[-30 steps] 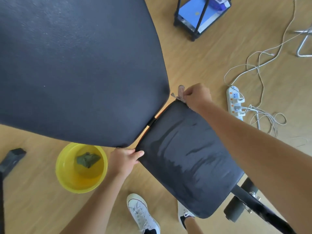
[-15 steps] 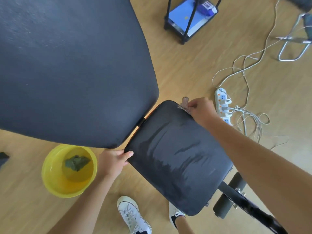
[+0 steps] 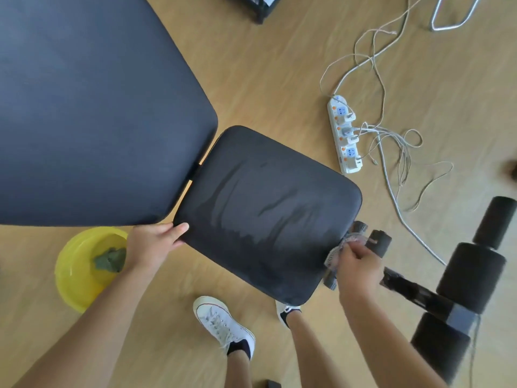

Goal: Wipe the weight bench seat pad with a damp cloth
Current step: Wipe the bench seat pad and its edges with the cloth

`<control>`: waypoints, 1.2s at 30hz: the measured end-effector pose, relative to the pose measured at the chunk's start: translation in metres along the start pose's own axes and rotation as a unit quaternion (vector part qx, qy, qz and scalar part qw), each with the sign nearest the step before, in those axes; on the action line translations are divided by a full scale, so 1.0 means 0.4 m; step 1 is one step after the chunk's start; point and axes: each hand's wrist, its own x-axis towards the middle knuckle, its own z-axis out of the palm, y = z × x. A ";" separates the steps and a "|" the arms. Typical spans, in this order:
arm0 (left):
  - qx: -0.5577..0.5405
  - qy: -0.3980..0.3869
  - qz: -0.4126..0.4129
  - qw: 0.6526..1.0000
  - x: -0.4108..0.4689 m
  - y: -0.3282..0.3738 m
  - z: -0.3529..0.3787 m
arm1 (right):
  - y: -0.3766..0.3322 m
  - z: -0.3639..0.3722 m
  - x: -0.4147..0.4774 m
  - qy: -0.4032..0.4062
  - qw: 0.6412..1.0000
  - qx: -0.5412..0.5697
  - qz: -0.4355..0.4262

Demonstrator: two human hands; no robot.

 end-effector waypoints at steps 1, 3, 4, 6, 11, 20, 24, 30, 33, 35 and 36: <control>-0.007 0.001 -0.013 1.000 0.001 0.000 -0.001 | 0.018 0.001 -0.032 -0.012 1.000 0.007 -0.001; -0.011 -0.004 -0.031 0.999 -0.002 0.006 -0.001 | -0.008 -0.003 -0.005 -0.021 1.000 0.019 -0.001; -0.007 -0.007 -0.034 0.999 -0.005 0.011 -0.001 | -0.044 -0.009 0.034 -0.007 1.000 0.027 0.003; 0.006 -0.011 -0.037 0.999 -0.013 0.024 0.002 | -0.123 -0.029 0.107 0.019 0.997 0.079 -0.003; 0.026 -0.004 -0.045 0.999 -0.013 0.031 0.008 | -0.026 -0.008 -0.035 0.009 0.992 0.120 -0.022; 0.041 -0.002 -0.041 0.998 -0.018 0.042 0.008 | -0.052 -0.015 -0.002 0.023 0.986 0.162 0.021; 0.053 0.000 -0.037 0.998 -0.012 0.038 0.011 | 0.074 0.038 -0.126 0.001 0.980 0.181 0.081; 0.054 0.000 -0.027 0.998 -0.026 0.044 0.015 | 0.211 0.107 -0.269 -0.010 0.955 0.236 0.181; 0.032 -0.002 -0.029 0.999 -0.030 0.050 0.009 | 0.207 0.116 -0.305 -0.022 0.933 0.266 0.241; 0.034 -0.003 -0.021 0.999 -0.031 0.045 0.008 | 0.185 0.153 -0.342 0.013 0.916 0.270 0.296; 0.038 0.000 -0.016 0.999 -0.036 0.047 0.008 | 0.166 0.186 -0.361 0.015 0.897 0.293 0.330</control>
